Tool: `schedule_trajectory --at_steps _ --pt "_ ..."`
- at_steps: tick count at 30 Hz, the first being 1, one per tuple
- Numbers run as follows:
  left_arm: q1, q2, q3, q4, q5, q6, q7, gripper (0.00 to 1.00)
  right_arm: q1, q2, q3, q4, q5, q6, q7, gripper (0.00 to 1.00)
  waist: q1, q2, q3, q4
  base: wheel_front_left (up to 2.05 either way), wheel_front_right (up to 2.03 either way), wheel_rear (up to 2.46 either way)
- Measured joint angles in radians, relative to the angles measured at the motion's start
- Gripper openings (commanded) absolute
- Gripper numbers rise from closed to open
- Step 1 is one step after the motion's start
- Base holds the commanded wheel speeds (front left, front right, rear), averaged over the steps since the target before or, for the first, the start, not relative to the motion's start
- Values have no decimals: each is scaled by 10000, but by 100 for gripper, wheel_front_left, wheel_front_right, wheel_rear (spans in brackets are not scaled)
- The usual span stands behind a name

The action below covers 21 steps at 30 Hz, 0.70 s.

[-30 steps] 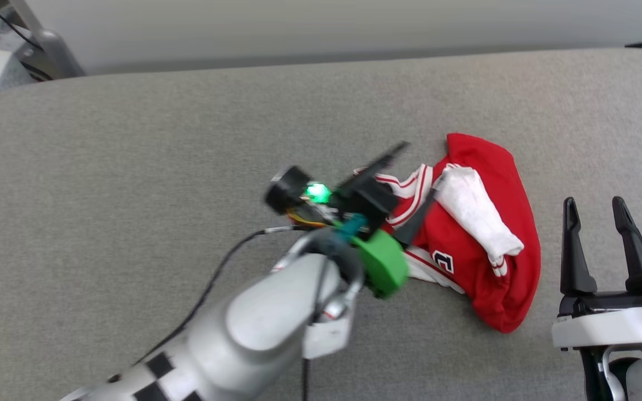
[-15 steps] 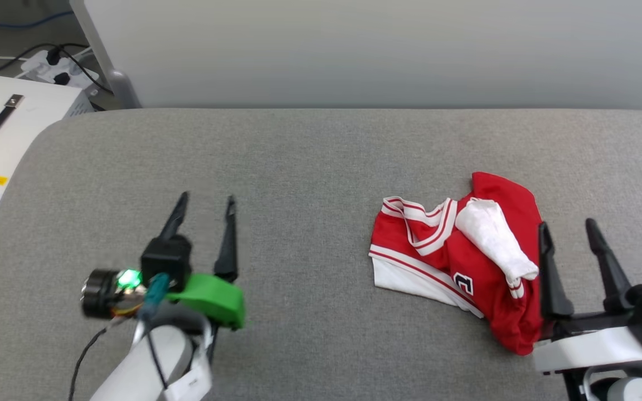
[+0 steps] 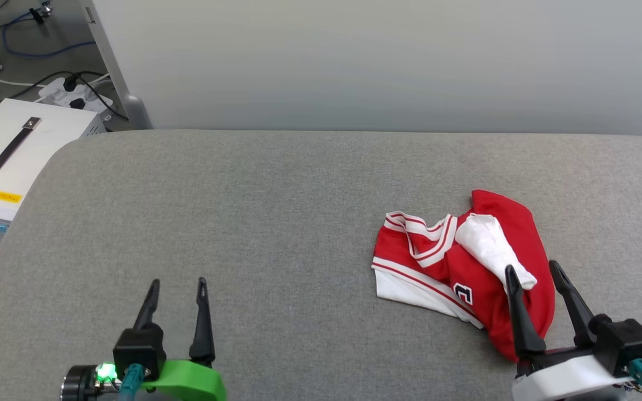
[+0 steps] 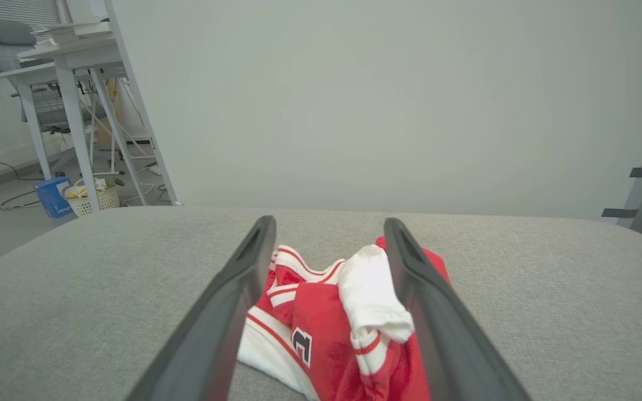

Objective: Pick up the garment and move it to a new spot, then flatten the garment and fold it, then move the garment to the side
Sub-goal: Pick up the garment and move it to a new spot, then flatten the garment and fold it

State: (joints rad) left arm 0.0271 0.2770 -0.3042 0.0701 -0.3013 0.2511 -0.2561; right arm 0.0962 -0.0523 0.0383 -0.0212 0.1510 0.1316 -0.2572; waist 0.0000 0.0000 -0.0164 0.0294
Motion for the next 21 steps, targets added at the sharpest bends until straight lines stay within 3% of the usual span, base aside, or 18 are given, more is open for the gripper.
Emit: schedule_trajectory --at_steps 7,21 --pt "453 -675 610 50 594 -663 0 100 337 -77 -96 399 33 0 0 100 0 0 -143 -1 0 0 0" --pt "647 -1473 1779 357 1569 -1597 0 100 454 -77 -259 589 12 0 0 100 0 0 -127 -48 0 0 0"
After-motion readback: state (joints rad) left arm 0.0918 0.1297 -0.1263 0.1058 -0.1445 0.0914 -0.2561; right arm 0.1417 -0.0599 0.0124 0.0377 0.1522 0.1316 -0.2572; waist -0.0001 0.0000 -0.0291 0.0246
